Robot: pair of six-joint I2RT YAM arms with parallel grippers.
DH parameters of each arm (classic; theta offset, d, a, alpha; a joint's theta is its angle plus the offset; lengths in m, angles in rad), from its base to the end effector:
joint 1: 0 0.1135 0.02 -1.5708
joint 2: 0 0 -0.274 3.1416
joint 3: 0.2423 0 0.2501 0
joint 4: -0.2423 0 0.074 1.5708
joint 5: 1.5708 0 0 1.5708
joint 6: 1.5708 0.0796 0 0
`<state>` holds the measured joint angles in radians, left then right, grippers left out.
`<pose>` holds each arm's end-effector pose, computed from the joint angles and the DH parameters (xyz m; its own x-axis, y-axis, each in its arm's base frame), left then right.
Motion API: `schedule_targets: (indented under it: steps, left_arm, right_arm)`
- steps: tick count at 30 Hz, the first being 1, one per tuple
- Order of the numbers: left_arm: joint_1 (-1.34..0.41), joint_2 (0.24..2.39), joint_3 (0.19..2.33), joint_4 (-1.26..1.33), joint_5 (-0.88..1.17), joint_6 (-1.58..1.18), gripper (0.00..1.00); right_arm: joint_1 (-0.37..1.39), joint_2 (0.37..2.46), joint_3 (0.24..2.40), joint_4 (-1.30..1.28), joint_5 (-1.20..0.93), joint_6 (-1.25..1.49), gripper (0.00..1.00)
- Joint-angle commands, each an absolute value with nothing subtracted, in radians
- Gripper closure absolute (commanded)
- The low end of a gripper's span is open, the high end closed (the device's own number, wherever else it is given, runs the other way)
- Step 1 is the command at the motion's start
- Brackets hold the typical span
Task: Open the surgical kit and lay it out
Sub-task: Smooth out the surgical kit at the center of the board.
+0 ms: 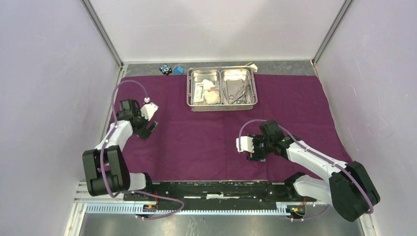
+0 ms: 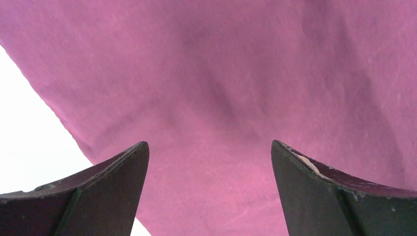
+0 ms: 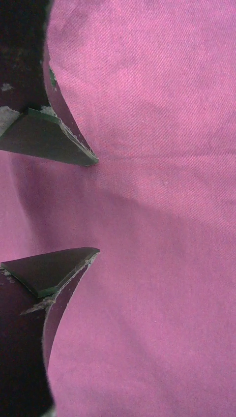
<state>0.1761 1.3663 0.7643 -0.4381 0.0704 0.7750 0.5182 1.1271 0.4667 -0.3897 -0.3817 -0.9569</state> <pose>0.2728 0.0429 0.1615 -0.7044 0.5836 -0.4040 0.4943 0.8118 0.3108 0.1630 0.1270 0.1311 0.0732 -0.8315 -0.5507 -0.9735 0.0603 -0.2205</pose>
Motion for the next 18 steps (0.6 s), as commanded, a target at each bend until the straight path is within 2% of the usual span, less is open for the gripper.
schedule_targets:
  steps: [1, 7, 11, 18]
  left_arm:
    - [0.195, 1.283, 0.695, -0.443, 0.054, 0.909, 0.0]
    - [0.211, 1.27, 0.643, -0.434, 0.038, 0.952, 0.0]
    - [0.225, 1.27, 0.617, -0.418, 0.029, 0.972, 0.0]
    - [0.263, 1.277, 0.589, -0.393, 0.024, 1.008, 0.0]
  right_arm:
    - [0.505, 1.139, 0.414, -0.525, -0.321, -1.06, 0.31]
    - [0.505, 1.166, 0.448, -0.573, -0.37, -1.061, 0.31]
    - [0.494, 1.097, 0.475, -0.537, -0.352, -1.006, 0.3]
    - [0.283, 1.08, 0.609, -0.58, -0.453, -0.989, 0.29]
